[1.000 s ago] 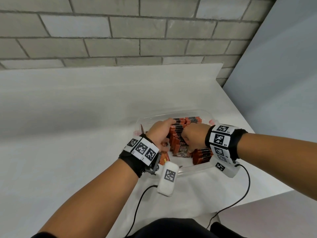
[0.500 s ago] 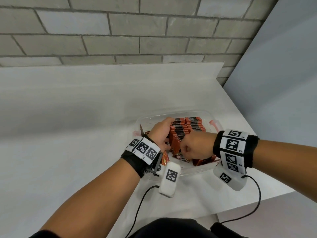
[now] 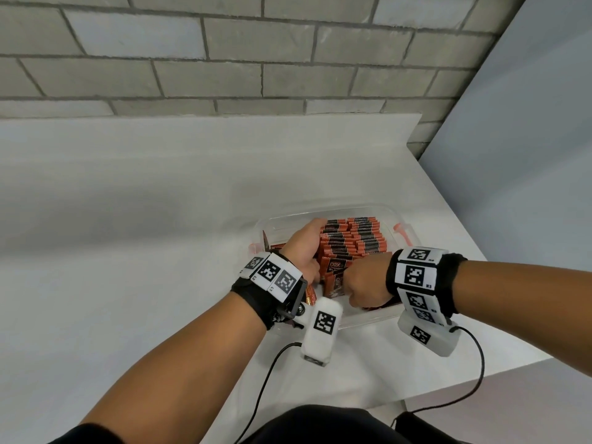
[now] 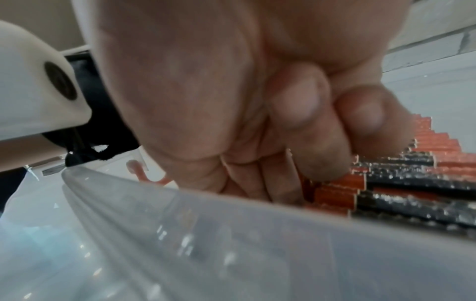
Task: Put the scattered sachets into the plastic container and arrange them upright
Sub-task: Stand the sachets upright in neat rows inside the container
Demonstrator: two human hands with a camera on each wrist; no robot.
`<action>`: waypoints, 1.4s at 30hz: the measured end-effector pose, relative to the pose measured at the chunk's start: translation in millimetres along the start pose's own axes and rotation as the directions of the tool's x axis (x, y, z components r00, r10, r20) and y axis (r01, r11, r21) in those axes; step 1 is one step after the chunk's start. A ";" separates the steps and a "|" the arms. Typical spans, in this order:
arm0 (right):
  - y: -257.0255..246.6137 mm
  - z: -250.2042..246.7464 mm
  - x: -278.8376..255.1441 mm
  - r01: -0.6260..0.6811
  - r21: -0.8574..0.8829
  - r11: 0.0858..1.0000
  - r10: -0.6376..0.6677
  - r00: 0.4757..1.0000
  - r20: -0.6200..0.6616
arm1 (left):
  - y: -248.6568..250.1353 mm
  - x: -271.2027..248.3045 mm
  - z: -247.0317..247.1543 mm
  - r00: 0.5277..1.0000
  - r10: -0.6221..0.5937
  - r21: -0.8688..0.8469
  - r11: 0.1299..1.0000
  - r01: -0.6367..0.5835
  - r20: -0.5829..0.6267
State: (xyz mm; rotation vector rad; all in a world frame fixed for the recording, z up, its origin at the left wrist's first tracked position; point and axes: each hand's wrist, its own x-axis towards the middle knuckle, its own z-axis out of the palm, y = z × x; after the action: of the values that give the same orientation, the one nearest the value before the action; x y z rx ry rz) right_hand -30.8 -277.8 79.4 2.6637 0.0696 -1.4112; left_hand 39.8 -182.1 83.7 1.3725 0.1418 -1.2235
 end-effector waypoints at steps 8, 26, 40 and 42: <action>-0.1 4.9 1.2 0.008 0.043 0.999 -0.005 0.998 -0.067 | -1.6 6.5 2.2 1.000 -0.010 -0.051 0.999 0.011 0.024; 5.5 8.9 7.0 -0.036 0.121 0.992 0.050 0.993 -0.111 | -9.5 31.0 -2.4 0.993 -0.077 -0.066 0.994 0.083 0.090; 10.7 12.3 6.4 -0.014 0.180 0.984 0.040 0.989 -0.139 | -12.0 33.1 -4.1 0.988 -0.093 -0.073 0.992 0.102 0.121; 13.4 13.3 5.8 -0.005 0.214 0.977 0.038 0.987 -0.154 | -11.9 33.3 -5.2 0.985 -0.113 -0.074 0.990 0.123 0.133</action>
State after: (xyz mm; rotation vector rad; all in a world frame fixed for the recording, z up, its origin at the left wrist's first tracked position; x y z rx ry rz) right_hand -37.2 -292.9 68.5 2.9364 -0.1013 -1.2640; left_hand 48.6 -193.8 51.0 1.2248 0.1827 -1.3866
